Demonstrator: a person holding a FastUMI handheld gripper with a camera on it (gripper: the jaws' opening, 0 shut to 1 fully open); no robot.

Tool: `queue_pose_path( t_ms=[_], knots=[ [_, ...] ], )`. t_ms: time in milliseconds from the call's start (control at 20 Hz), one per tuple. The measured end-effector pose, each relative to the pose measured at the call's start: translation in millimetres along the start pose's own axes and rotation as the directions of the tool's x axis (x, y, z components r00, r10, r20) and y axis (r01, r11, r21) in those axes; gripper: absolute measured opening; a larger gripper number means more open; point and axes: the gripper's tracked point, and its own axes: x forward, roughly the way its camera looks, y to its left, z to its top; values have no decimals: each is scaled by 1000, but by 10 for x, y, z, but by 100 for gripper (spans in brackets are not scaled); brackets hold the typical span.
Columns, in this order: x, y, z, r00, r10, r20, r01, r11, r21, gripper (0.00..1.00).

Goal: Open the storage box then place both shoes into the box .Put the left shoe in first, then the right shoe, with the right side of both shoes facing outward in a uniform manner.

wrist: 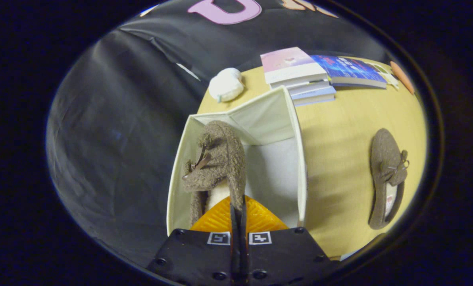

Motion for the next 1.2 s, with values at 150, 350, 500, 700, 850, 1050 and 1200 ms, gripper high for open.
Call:
queue_pose_path(
  t_ms=[150,350,500,700,850,1050,1200],
  knots=[
    [121,36,-46,999,-27,-37,28,998,51,3],
    [249,111,-121,997,-53,-53,57,995,87,4],
    [359,137,-199,994,-69,-83,76,994,83,6],
    [505,201,-325,991,-66,-114,73,995,61,9],
    [455,202,-309,990,-67,-120,74,996,49,22],
    [402,250,-271,994,-32,-108,39,997,62,28],
    [262,309,-140,997,6,-71,0,996,88,28]
  ],
)
